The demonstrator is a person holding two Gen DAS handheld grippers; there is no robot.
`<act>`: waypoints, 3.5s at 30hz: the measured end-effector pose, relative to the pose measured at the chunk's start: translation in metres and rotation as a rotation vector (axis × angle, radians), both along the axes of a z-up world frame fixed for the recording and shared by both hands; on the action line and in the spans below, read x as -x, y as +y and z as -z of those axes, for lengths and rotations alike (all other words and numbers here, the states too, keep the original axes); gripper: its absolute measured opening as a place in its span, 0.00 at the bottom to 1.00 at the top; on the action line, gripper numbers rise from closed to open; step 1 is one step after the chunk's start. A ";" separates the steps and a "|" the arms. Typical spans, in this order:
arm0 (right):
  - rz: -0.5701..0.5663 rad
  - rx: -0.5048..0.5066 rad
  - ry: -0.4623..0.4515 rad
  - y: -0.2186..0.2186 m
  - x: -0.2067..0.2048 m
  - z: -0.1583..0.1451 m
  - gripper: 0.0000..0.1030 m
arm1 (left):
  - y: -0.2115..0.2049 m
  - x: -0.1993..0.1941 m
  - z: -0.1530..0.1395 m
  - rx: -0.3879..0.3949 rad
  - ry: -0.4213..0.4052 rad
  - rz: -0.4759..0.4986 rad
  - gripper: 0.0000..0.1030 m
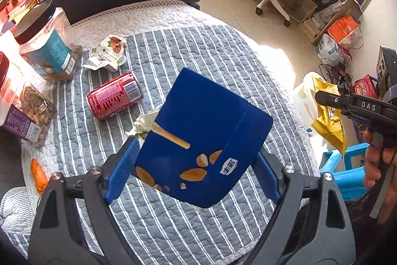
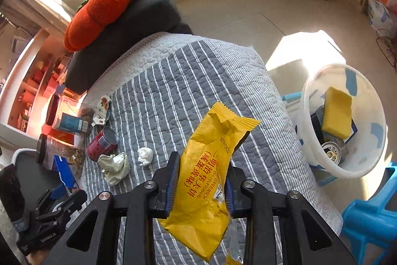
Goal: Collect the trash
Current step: 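Carry the yellow wrapper over the white bucket and open the right gripper, then lower the blue box into the white bucket and open the left gripper, then move both grippers back over the quilt toward the remaining trash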
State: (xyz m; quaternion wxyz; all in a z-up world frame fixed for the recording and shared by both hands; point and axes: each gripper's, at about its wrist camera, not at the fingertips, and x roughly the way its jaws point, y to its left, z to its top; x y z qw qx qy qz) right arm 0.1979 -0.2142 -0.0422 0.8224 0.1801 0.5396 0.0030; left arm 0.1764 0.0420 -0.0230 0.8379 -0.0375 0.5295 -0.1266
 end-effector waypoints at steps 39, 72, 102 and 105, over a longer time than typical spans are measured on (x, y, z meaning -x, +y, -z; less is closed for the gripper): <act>0.406 0.074 -0.005 -0.262 0.092 -0.012 0.71 | -0.262 -0.034 0.009 -0.012 -0.039 0.353 0.85; 0.347 0.159 -0.017 -0.233 0.105 -0.030 0.76 | -0.179 -0.036 -0.004 0.002 -0.032 0.205 0.99; -0.163 0.255 0.080 0.038 0.014 0.022 0.79 | 0.093 0.010 0.023 -0.097 0.105 -0.089 0.99; -0.183 0.261 0.094 0.054 0.009 0.030 0.79 | 0.112 0.013 0.033 -0.102 0.161 -0.106 0.99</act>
